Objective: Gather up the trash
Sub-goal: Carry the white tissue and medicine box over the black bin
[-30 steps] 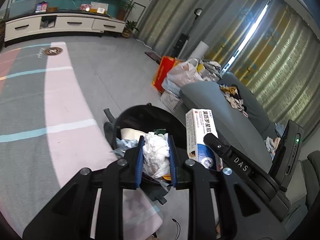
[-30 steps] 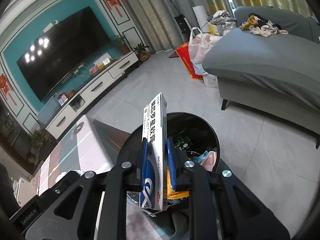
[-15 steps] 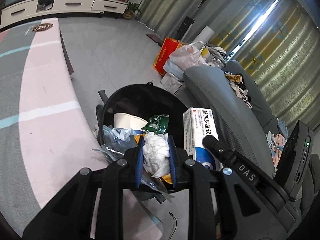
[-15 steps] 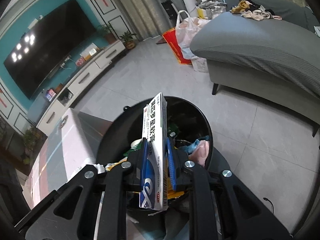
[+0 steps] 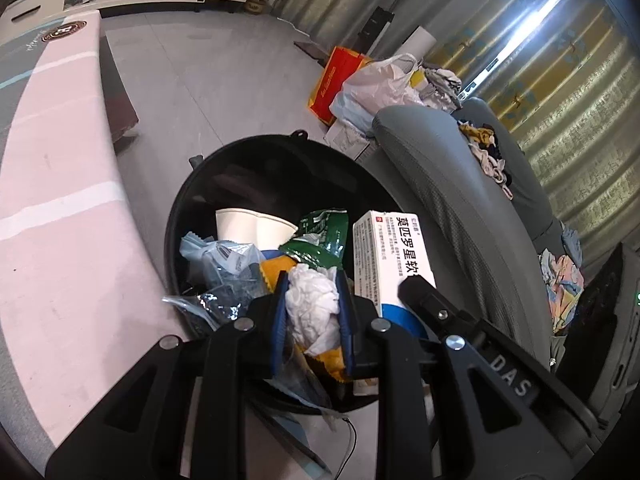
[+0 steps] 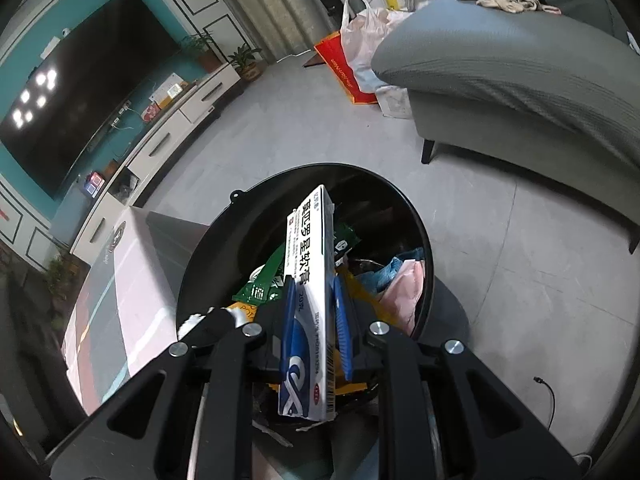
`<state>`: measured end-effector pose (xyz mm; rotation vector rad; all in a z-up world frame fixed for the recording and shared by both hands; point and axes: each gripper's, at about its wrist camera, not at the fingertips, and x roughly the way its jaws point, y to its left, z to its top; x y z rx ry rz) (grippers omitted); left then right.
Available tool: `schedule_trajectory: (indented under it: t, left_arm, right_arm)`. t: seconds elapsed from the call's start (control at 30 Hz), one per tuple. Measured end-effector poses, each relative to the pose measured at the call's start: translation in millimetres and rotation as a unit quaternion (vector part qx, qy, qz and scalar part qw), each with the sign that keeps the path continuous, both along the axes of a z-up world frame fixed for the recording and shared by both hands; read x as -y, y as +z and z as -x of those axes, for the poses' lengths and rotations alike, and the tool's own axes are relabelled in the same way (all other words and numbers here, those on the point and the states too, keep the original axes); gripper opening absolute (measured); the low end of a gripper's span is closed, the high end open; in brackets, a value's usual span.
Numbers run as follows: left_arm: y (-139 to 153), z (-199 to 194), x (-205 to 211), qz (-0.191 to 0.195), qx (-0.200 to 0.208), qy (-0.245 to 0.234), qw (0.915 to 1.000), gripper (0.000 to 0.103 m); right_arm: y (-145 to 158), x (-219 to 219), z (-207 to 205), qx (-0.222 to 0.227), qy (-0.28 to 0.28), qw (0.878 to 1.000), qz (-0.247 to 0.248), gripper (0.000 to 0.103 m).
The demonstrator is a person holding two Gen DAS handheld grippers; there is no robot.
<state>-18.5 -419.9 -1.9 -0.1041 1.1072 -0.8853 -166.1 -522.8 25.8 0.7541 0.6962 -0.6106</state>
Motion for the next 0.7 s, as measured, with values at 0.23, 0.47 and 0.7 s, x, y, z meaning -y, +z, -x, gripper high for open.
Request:
schedule_trajectory:
  t: [0.23, 0.47, 0.7]
  left_arm:
    - [-18, -8, 9, -0.019, -0.032, -0.005, 0.9993, 0.024]
    - [-19, -6, 17, -0.040, -0.004, -0.002, 0.9992, 0.024]
    - [-19, -9, 15, -0.034, -0.017, 0.004, 0.9993, 0.027]
  right_arm:
    - [-8, 4, -2, -0.012, -0.008, 1.000, -0.008, 0.020]
    - [-14, 4, -4, -0.017, -0.009, 1.000, -0.014, 0.020]
    - [-18, 5, -5, -0.030, -0.015, 0.999, -0.017, 0.020]
